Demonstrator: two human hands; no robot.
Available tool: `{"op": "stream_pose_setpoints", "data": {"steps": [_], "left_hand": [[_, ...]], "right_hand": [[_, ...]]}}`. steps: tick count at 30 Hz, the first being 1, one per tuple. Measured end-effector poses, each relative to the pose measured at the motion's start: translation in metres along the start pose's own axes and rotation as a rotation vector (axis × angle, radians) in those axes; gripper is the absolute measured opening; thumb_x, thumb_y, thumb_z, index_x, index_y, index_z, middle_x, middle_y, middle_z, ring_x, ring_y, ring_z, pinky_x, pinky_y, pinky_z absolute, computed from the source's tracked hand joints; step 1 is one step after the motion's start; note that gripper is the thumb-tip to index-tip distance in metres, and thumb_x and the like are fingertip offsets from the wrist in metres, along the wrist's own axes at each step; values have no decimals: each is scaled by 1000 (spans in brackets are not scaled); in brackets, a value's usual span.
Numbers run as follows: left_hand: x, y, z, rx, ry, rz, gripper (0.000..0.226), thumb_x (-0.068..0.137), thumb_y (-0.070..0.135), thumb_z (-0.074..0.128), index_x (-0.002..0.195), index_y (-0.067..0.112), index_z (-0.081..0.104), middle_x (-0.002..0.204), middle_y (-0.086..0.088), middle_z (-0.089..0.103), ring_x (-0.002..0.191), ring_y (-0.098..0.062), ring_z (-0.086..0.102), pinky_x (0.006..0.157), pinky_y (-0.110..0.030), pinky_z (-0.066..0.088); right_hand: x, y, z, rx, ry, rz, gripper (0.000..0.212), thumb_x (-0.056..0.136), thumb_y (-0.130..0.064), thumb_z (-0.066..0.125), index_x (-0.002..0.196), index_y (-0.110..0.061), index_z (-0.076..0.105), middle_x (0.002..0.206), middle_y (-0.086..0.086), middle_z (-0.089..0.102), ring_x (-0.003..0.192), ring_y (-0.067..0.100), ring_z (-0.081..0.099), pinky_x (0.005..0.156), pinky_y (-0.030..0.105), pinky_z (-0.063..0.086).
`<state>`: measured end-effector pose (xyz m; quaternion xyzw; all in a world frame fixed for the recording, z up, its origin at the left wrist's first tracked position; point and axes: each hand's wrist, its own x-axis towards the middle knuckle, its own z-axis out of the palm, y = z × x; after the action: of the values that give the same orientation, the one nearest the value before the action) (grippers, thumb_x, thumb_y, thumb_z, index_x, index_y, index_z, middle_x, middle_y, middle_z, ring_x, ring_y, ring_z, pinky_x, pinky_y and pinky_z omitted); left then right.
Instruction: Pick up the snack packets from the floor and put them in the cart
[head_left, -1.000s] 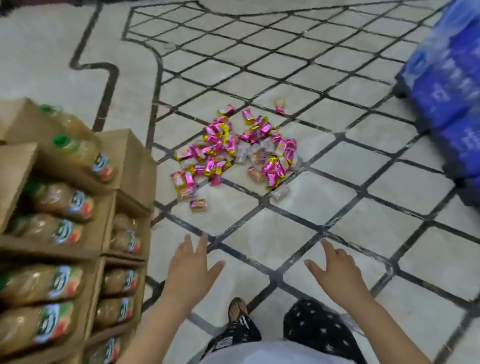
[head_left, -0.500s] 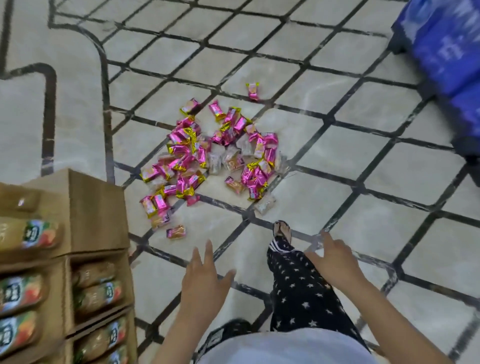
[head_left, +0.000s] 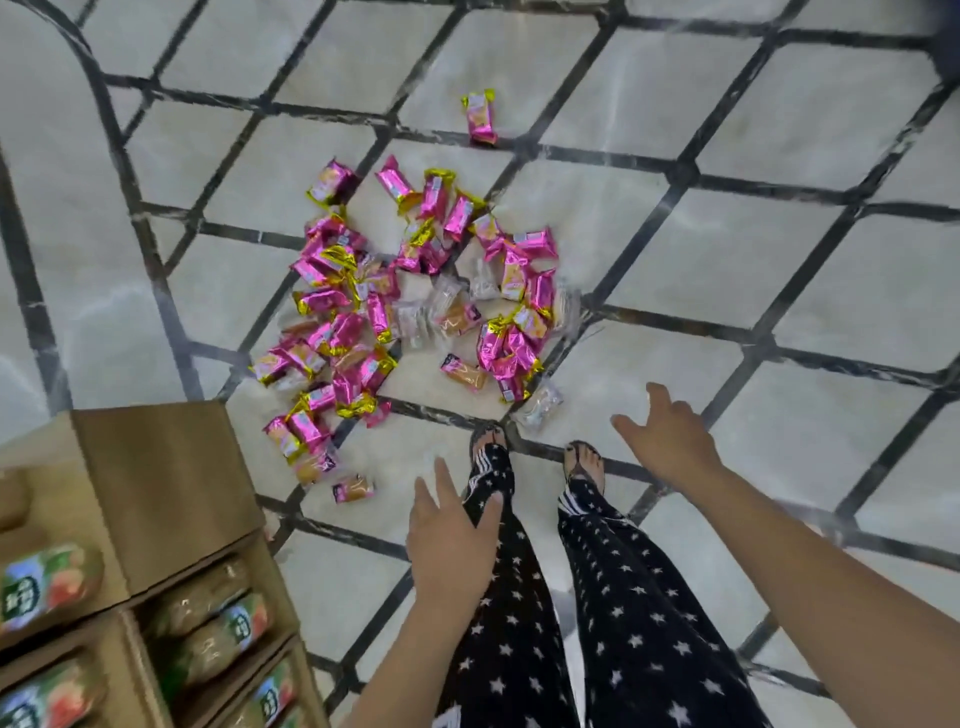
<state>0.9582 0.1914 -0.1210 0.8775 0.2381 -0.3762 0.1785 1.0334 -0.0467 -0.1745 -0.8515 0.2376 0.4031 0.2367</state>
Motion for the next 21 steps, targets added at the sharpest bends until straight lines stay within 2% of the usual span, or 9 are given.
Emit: {"op": "stream_pose_setpoints", "data": {"steps": [7,10,12,13,16,19,21], "left_hand": [[214,-19,52,142,-6,-106,83,92,72,31,157,31,-1,158,-18,27,142,-37,31,110,-51,33],[318,-35,91,223,-11,-134,87,89,77,26,157,31,-5,146,-23,42,125,-41,48,99,-52,45],[385,-41,121,187,14,-157,88,89,76,28,156,30,-6,133,-24,53,113,-41,56,91,-52,48],[414,-43,136,158,22,-172,86,91,73,31,156,31,-5,131,-25,53,112,-42,56,91,-52,47],[484,-50,180,147,34,-187,75,94,68,29,155,40,-6,142,-27,43,116,-45,52,93,-52,45],[531,-59,218,37,81,-238,77,95,68,27,154,39,-11,136,-32,46,117,-47,51,98,-52,38],[554,-62,238,-22,107,-245,72,97,63,27,155,39,-8,143,-28,43,119,-47,50,101,-51,36]], "right_hand": [[135,8,124,196,-107,226,84,90,-61,49,154,-29,5,135,22,48,122,41,48,98,48,44],[206,14,190,195,-123,273,90,87,-68,46,154,-34,-4,132,22,50,118,40,52,96,46,46],[255,16,230,205,-128,306,92,86,-70,45,152,-38,-10,134,23,47,118,40,51,97,48,46],[277,15,248,214,-121,317,92,86,-71,45,151,-40,-12,134,22,46,118,41,51,97,48,46],[333,8,295,208,-76,313,90,89,-69,43,150,-40,-17,129,21,46,112,38,52,97,46,45],[363,3,342,308,-10,331,89,90,-69,41,148,-43,-20,135,25,39,117,42,46,99,51,41],[373,3,371,346,62,339,89,88,-72,38,142,-48,-29,129,25,41,112,41,50,94,49,44]]}}
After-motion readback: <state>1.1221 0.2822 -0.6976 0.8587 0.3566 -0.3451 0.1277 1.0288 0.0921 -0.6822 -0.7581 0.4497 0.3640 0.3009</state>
